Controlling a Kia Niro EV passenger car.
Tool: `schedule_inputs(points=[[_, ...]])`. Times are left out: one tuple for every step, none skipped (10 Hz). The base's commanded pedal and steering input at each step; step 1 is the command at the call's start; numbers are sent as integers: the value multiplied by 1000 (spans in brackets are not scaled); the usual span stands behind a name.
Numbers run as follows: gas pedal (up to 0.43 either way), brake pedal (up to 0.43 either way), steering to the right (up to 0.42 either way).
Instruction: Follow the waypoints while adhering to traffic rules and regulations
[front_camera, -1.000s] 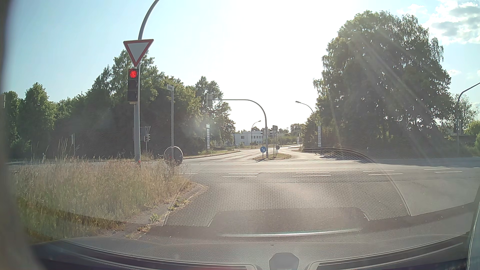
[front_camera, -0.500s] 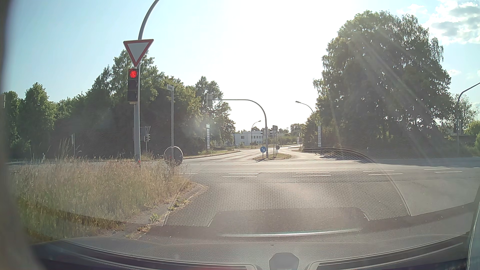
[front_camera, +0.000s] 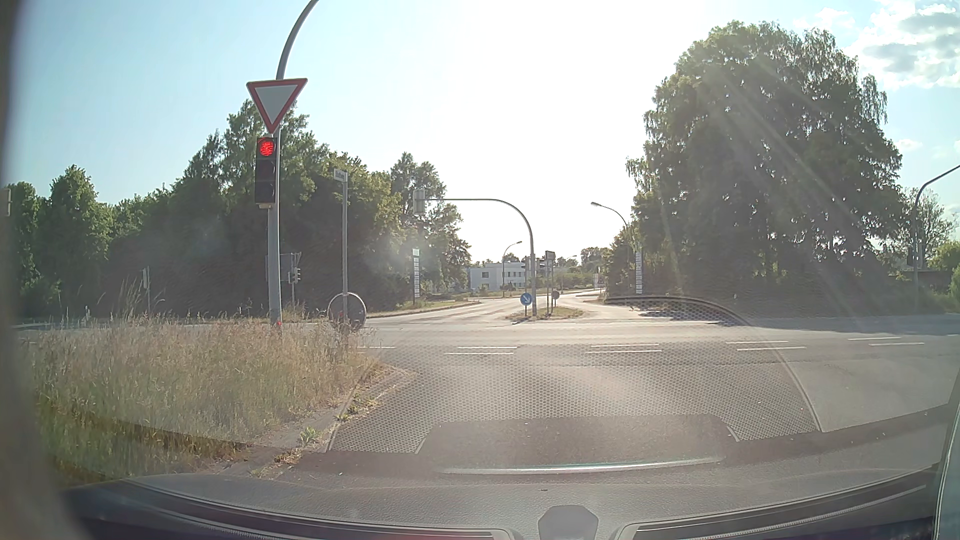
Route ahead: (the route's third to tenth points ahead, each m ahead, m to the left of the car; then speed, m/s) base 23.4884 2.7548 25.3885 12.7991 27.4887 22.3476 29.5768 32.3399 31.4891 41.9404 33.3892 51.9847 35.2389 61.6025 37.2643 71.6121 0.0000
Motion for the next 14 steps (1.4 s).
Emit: schedule_inputs(points=[[0, 201, 11], [0, 201, 11], [0, 201, 11], [0, 207, 11], [0, 201, 11], [0, 201, 11], [0, 207, 11], [0, 201, 11], [0, 201, 11], [0, 201, 11], [0, 207, 11], [0, 201, 11], [0, 201, 11], [0, 201, 11]])
